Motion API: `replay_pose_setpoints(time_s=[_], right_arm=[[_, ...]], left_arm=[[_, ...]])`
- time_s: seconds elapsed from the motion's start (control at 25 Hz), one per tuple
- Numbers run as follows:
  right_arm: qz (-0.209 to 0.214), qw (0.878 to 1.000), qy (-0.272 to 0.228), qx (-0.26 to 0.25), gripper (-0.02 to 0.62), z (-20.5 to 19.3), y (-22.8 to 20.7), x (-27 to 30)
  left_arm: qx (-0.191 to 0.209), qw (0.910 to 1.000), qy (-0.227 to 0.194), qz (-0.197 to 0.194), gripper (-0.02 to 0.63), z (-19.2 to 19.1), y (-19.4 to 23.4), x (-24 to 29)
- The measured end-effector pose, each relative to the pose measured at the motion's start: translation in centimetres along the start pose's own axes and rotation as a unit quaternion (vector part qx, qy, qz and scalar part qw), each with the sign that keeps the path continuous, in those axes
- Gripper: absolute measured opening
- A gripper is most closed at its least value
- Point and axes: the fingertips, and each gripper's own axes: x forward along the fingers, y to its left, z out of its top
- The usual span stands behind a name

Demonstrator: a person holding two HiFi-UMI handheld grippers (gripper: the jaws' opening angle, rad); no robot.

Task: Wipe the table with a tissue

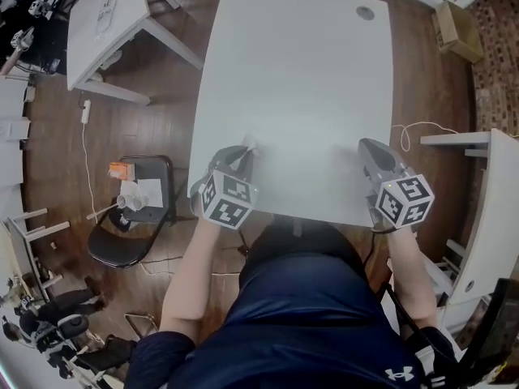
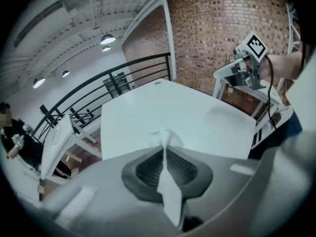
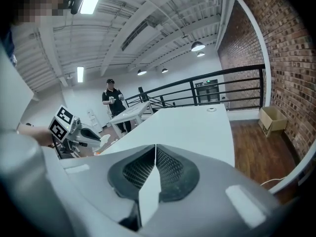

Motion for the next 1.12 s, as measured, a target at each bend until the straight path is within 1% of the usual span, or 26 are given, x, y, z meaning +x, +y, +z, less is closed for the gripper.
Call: replay_pose_setpoints(time_s=[0.12,0.24,0.36,0.44,0.6,0.8,0.96,1.12], right_arm=[[0.002,1.000,-0.007,0.008,0.014,0.6,1.5,-0.5],[-0.001,1.000,-0.022,0.000,0.014,1.4,3.1,-1.0],[-0.012,0.999,-0.041,-0.011,0.014,2.4,4.6,-1.5],[-0.013,0.998,-0.058,-0.010,0.014,3.1,5.5,-1.8],[-0.004,0.996,-0.085,-0.016,0.014,4.2,7.0,-2.6],[-0.005,0.993,-0.110,-0.039,0.012,5.4,8.0,-3.5],[-0.008,0.989,-0.134,-0.057,0.012,5.8,9.0,-3.7],[-0.016,0.985,-0.153,-0.072,0.012,6.4,9.8,-3.7]], left_arm=[[-0.027,0.9992,-0.024,0.015,0.014,-1.3,0.9,-3.0],[-0.054,0.9967,-0.056,0.022,0.014,-1.5,0.8,-5.4],[-0.067,0.9936,-0.085,0.032,0.014,-1.1,0.5,-7.1],[-0.073,0.9914,-0.102,0.040,0.014,-0.7,0.4,-8.0],[-0.071,0.9897,-0.119,0.035,0.014,-0.2,-0.4,-9.1],[-0.067,0.9877,-0.138,0.027,0.014,0.7,-1.1,-10.0],[-0.075,0.9809,-0.179,0.019,0.014,1.8,-1.3,-11.0],[-0.072,0.9747,-0.211,0.009,0.014,2.9,-1.0,-11.2]])
